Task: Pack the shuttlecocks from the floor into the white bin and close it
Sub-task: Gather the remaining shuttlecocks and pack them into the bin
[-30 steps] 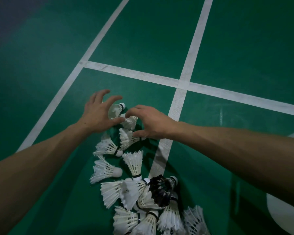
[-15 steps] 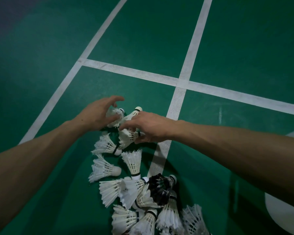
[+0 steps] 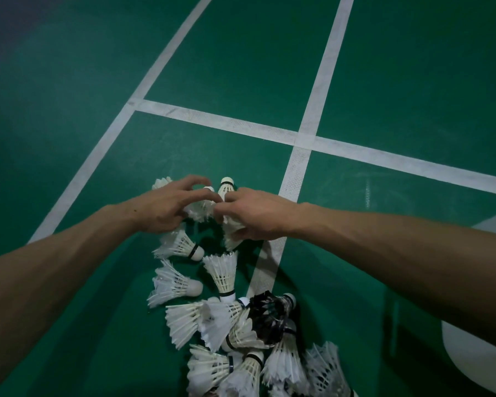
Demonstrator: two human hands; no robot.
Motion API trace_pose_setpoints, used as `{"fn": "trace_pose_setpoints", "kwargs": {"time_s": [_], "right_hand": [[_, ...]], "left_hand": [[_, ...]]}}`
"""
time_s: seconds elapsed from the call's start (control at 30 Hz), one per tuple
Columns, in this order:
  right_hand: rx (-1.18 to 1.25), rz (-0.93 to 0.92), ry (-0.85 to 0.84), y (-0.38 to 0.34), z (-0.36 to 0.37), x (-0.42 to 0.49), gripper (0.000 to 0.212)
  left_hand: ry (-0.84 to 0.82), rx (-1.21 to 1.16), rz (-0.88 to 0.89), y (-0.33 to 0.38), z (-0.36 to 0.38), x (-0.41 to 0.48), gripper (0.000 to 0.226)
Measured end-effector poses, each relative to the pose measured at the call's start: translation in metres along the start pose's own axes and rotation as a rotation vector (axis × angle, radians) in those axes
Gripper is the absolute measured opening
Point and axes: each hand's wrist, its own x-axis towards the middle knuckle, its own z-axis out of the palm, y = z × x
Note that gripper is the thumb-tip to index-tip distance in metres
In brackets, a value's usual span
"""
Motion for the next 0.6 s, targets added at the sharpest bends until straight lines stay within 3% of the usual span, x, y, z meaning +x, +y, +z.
{"fn": "trace_pose_setpoints", "kwargs": {"time_s": [0.17,0.33,0.6], "right_hand": [[0.063,0.048,0.080,0.012,-0.005,-0.017,0.040],[0.119,0.113,0.119,0.029,-0.010,-0.035,0.028],[0.108,0.251,0.179,0.047,-0.024,-0.060,0.030]], "left_hand": [[-0.089,0.139,0.034,0.011,0.001,0.004,0.094],[-0.054,0.231,0.015,0.024,0.000,0.018,0.075],[0.291,-0.055,-0.203,0.037,-0.015,0.033,0.034]]}}
